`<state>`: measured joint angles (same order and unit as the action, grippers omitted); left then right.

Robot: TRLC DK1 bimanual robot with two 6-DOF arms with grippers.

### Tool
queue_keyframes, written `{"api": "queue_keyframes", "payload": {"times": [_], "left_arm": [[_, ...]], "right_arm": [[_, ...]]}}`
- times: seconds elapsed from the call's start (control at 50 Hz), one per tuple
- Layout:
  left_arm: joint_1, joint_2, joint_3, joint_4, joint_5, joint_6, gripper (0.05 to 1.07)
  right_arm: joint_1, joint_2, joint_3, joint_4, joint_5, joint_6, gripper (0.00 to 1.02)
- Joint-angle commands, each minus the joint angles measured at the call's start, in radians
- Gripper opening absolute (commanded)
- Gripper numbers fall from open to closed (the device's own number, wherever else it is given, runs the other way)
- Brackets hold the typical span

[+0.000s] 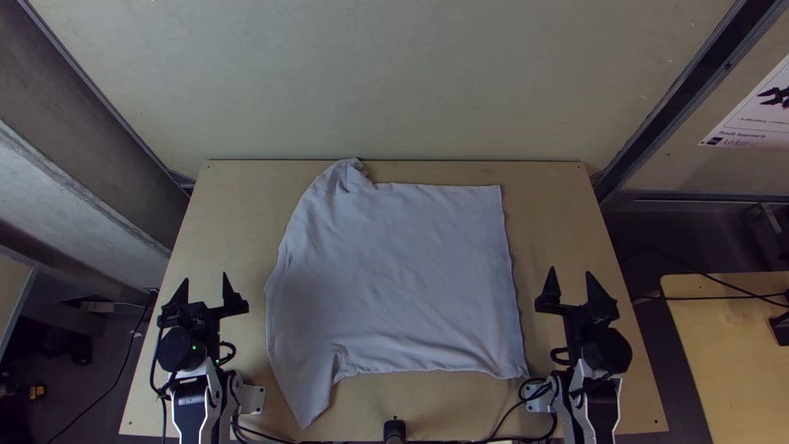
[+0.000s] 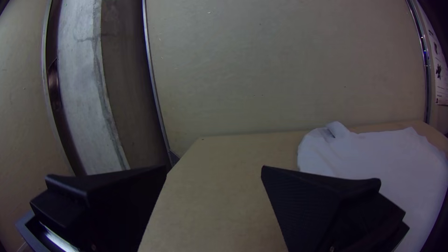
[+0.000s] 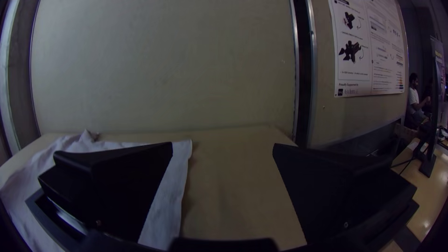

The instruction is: Fold the t-shirt

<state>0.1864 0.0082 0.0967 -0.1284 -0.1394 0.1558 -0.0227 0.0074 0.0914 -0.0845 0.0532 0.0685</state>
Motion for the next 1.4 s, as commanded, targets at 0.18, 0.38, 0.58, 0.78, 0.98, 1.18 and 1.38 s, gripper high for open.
{"api": "queue_keyframes", "payload": {"times": [0.18,0.38,0.58,0.78,0.98,1.18,1.38], "left_arm": [[-0.074,0.053,0.078,0.046,0.009,-0.004,1.03],[-0.085,0.291,0.235,0.101,0.009,0.007,1.03],[-0.114,0.449,0.420,0.104,0.011,-0.009,1.03],[-0.137,0.601,0.600,0.084,0.011,-0.032,1.03],[-0.137,0.757,0.745,0.062,0.009,-0.035,1.03],[-0.146,0.874,0.888,0.029,0.014,-0.035,1.03],[-0.189,1.003,1.032,-0.019,0.014,-0.035,1.03]], "right_arm": [[-0.006,0.163,0.222,0.011,0.005,0.051,0.98],[-0.017,0.206,0.318,0.026,0.010,0.051,0.98],[-0.025,0.391,0.458,0.061,0.011,0.051,0.99],[-0.006,0.605,0.636,0.061,0.010,0.057,0.99],[0.013,0.758,0.781,0.063,0.010,0.065,0.99],[0.021,0.882,0.912,0.061,0.010,0.065,0.99],[0.049,0.990,1.033,0.043,0.010,0.065,0.98]]}}
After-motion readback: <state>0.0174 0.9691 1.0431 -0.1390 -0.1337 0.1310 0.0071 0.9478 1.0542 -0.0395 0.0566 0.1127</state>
